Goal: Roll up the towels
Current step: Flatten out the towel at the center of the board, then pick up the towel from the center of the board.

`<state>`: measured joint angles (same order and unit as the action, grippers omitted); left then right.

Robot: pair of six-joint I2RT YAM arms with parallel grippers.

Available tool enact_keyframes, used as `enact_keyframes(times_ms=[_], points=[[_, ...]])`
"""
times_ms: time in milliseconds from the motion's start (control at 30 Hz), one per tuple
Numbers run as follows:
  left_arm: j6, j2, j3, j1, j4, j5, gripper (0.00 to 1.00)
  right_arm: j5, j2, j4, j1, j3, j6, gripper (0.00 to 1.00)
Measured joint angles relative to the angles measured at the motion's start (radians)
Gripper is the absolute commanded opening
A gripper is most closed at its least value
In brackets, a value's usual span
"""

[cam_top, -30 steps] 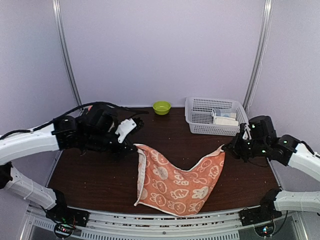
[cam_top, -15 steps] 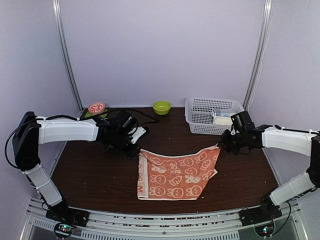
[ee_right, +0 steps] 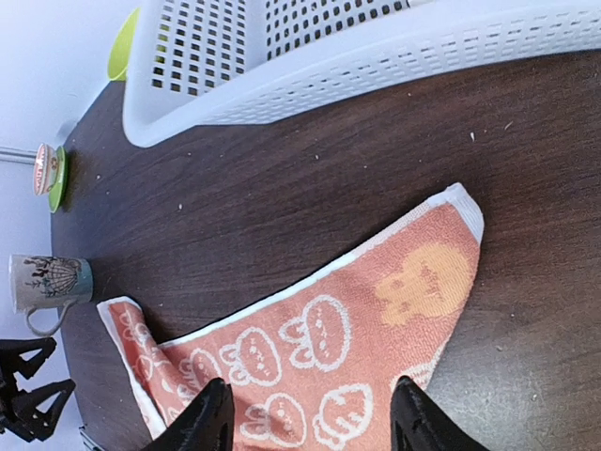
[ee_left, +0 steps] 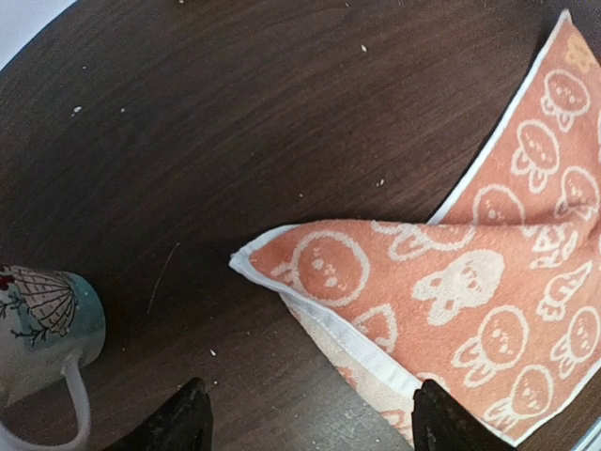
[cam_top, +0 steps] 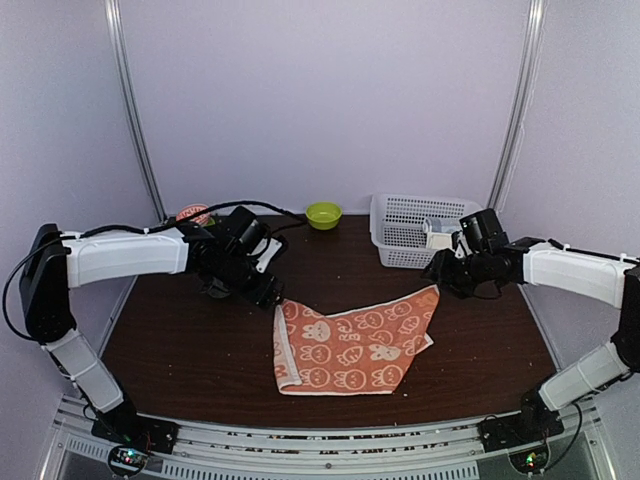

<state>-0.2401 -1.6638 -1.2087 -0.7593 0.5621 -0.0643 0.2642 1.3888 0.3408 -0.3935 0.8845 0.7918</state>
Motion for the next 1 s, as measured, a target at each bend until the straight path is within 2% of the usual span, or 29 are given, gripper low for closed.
enact_keyframes(times_ms=[200, 500, 800, 867, 1000], points=[[-0.156, 0.023, -0.003, -0.002, -0.012, -0.032, 0.67, -0.044, -0.097, 0.021, -0.031, -0.038, -0.064, 0.52], [-0.346, -0.194, -0.138, 0.053, -0.009, -0.053, 0.54, -0.075, -0.118, 0.048, -0.037, -0.061, -0.090, 0.52], [-0.451, -0.300, -0.172, 0.096, -0.007, -0.027, 0.38, -0.079, -0.159, 0.053, -0.037, -0.061, -0.102, 0.52], [-0.456, -0.312, -0.176, 0.099, -0.008, -0.017, 0.31, -0.079, -0.159, 0.055, -0.037, -0.060, -0.108, 0.52], [-0.466, -0.337, -0.191, 0.100, -0.014, 0.013, 0.05, -0.079, -0.159, 0.060, -0.037, -0.055, -0.113, 0.52]])
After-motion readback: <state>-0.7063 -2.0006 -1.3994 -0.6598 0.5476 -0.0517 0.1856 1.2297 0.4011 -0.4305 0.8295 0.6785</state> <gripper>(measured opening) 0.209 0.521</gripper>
